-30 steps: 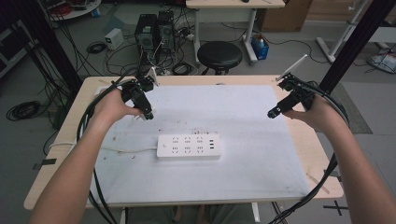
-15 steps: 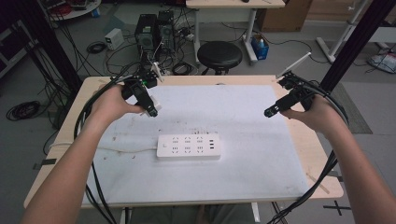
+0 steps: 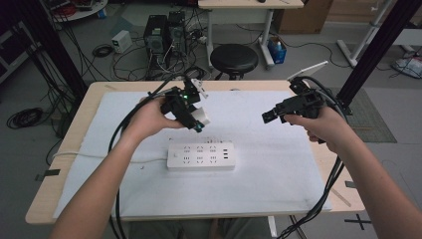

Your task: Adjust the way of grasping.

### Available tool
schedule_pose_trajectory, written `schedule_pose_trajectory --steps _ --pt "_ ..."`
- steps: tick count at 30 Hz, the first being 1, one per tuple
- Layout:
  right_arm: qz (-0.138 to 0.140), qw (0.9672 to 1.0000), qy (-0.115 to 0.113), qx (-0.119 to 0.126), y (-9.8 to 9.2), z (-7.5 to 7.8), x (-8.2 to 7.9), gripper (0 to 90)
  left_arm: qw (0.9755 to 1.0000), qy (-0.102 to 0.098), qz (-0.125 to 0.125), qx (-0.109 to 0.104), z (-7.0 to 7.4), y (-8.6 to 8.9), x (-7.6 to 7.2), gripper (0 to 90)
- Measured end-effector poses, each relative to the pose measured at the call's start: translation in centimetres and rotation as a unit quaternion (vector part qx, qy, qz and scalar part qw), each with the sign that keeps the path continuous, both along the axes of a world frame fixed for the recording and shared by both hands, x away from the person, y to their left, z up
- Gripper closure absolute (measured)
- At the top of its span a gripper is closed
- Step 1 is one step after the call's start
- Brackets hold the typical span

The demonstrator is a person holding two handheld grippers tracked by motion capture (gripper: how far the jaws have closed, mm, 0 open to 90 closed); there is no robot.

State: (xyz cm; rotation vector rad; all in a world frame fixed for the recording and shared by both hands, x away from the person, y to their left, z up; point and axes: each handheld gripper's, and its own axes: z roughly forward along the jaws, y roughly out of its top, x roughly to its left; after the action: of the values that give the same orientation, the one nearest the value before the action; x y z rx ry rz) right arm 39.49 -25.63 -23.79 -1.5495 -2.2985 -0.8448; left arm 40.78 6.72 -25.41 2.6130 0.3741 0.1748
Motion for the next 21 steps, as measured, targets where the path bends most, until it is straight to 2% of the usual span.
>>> schedule_pose_trajectory --steps 1,2,3,4,7,8,11,13,14,15,16,17,18,19,20,21 --pt "0.001 0.9998 0.010 0.016 0.2 -0.2 0.0 11.5 0.9998 -0.006 -0.014 -0.011 0.0 -0.6 -0.2 42.4" --pt "0.001 0.9998 0.010 0.016 0.2 -0.2 0.0 11.5 0.9992 -0.012 -0.029 -0.023 0.0 -1.3 -0.4 42.4" --pt "0.001 0.9993 0.021 0.032 0.5 -0.3 0.0 12.3 0.9981 -0.022 -0.047 -0.033 0.0 -2.1 -0.7 42.4" --pt "0.000 0.9978 0.033 0.058 0.6 -0.5 0.0 17.3 0.9974 -0.027 -0.054 -0.040 0.0 -2.6 -0.9 42.4" --pt "-0.007 0.9926 0.056 0.108 1.0 -1.0 0.0 17.9 0.9945 -0.040 -0.080 -0.054 -0.1 -4.4 -1.5 42.4" --pt "-0.006 0.9904 0.067 0.121 1.2 -1.2 0.0 21.6 0.9934 -0.044 -0.088 -0.059 -0.2 -5.0 -1.7 42.4" --pt "-0.009 0.9851 0.079 0.152 1.8 -1.6 0.0 27.1 0.9909 -0.061 -0.103 -0.061 -0.3 -6.7 -2.4 42.5" --pt "-0.008 0.9837 0.079 0.161 2.1 -1.8 0.1 31.6 0.9891 -0.071 -0.114 -0.061 -0.3 -7.3 -2.6 42.5" --pt "-0.007 0.9819 0.084 0.170 2.3 -2.0 0.1 32.4 0.9885 -0.074 -0.116 -0.063 -0.4 -7.7 -2.8 42.4" --pt "-0.006 0.9814 0.087 0.171 2.5 -2.2 0.2 34.7 0.9871 -0.083 -0.121 -0.064 -0.3 -8.1 -3.0 42.5" --pt "-0.003 0.9812 0.092 0.170 3.0 -2.6 0.2 39.9 0.9864 -0.085 -0.125 -0.065 -0.3 -8.4 -3.1 42.5" --pt "-0.003 0.9812 0.092 0.170 3.0 -2.6 0.2 39.9 0.9864 -0.085 -0.125 -0.065 -0.3 -8.4 -3.1 42.5" --pt "-0.001 0.9820 0.092 0.165 3.4 -3.0 0.3 48.9 0.9854 -0.096 -0.127 -0.062 -0.3 -8.6 -3.3 42.5" --pt "0.000 0.9826 0.090 0.162 3.6 -3.1 0.3 55.5 0.9852 -0.098 -0.128 -0.058 -0.2 -8.7 -3.3 42.5" --pt "0.000 0.9826 0.090 0.162 3.6 -3.1 0.3 55.5 0.9852 -0.098 -0.128 -0.058 -0.2 -8.7 -3.3 42.4" --pt "0.001 0.9843 0.083 0.156 3.8 -3.2 0.3 60.3 0.9844 -0.114 -0.124 -0.051 -0.3 -8.7 -3.5 42.4"
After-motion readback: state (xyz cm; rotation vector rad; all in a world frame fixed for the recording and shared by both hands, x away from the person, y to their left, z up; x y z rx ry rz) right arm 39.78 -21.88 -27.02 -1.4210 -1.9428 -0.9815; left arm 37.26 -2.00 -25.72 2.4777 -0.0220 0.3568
